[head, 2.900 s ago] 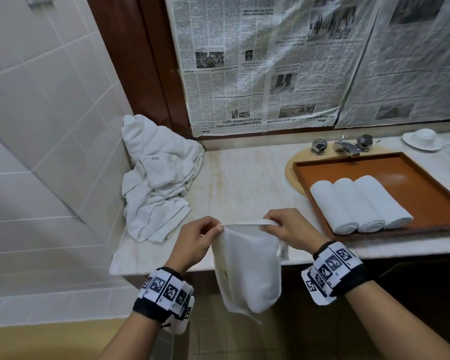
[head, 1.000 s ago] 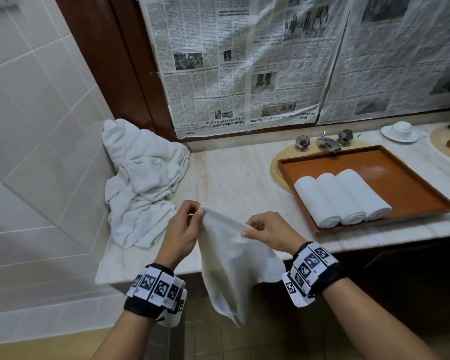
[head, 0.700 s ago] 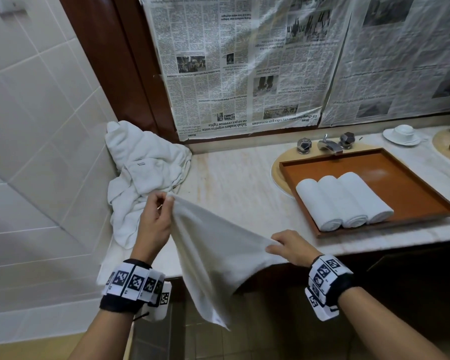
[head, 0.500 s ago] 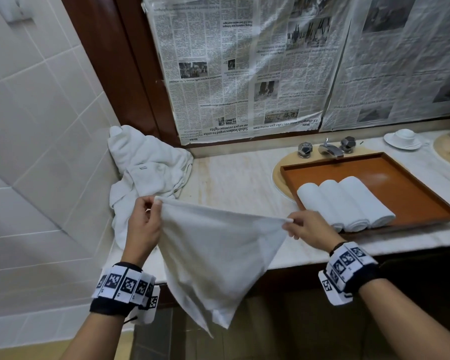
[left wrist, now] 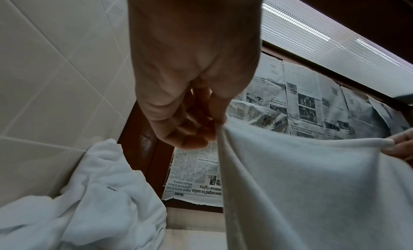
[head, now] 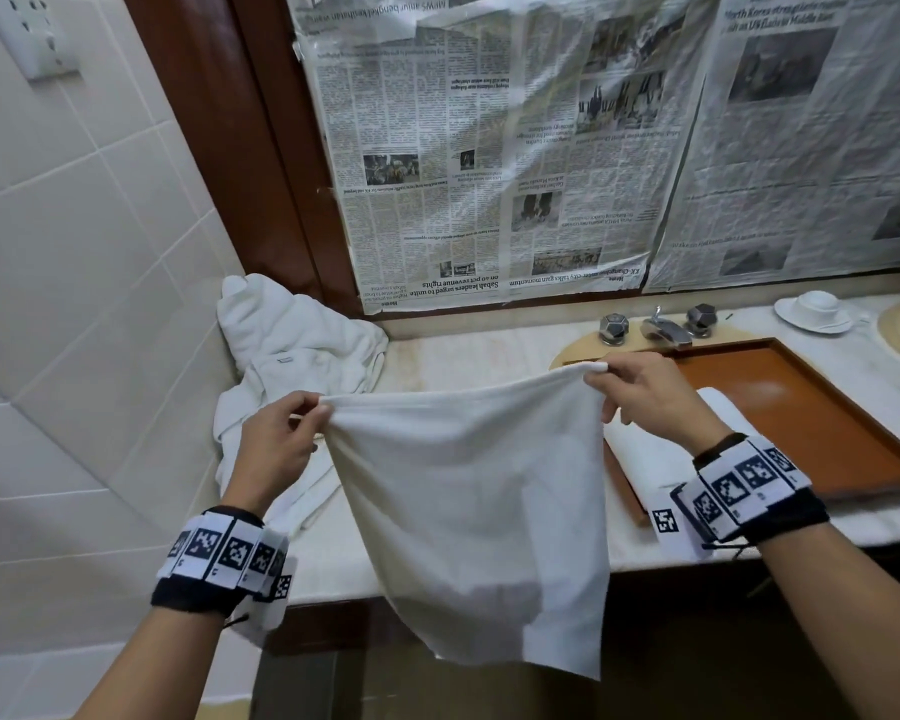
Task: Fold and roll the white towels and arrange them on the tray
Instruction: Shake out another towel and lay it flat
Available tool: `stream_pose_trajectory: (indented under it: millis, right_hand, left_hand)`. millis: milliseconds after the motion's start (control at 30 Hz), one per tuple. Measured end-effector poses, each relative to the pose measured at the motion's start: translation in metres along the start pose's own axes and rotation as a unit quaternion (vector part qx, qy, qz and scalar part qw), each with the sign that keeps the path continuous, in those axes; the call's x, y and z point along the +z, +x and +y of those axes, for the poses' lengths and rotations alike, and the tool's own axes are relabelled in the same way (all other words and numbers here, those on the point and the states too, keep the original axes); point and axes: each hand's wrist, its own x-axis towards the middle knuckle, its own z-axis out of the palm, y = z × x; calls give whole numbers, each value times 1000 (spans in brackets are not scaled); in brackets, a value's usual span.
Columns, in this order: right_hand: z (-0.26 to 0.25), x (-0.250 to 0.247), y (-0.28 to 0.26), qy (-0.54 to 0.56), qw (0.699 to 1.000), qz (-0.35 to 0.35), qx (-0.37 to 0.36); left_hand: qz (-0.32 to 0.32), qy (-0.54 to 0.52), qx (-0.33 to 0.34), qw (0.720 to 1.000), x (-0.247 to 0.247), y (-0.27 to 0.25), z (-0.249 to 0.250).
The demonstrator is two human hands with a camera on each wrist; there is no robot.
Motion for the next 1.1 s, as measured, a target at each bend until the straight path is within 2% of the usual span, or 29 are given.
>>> stream_pose_trajectory:
  millis: [200,333,667,800,967,1100]
  right_hand:
    - [28,-2,27,83,994,-13,76]
    - [41,7,51,115,988,-18,101]
    - [83,36,156,164,971,31,169]
    - [103,58,212,171,963,48,202]
    - [141,95,266,162,951,73,254]
    - [176,123,294,178,933,87,299]
  left_hand:
    - [4,52,12,999,27,16,7]
    - [19,53,-20,998,48,37,7]
    - [26,-102,-100,989,113,137,-24]
    - [22,-130,-115,985,145,195,-47]
    - [-19,-97,-131,986,190,252,-96]
    - [-50,-43,-149,987,225,278,-131]
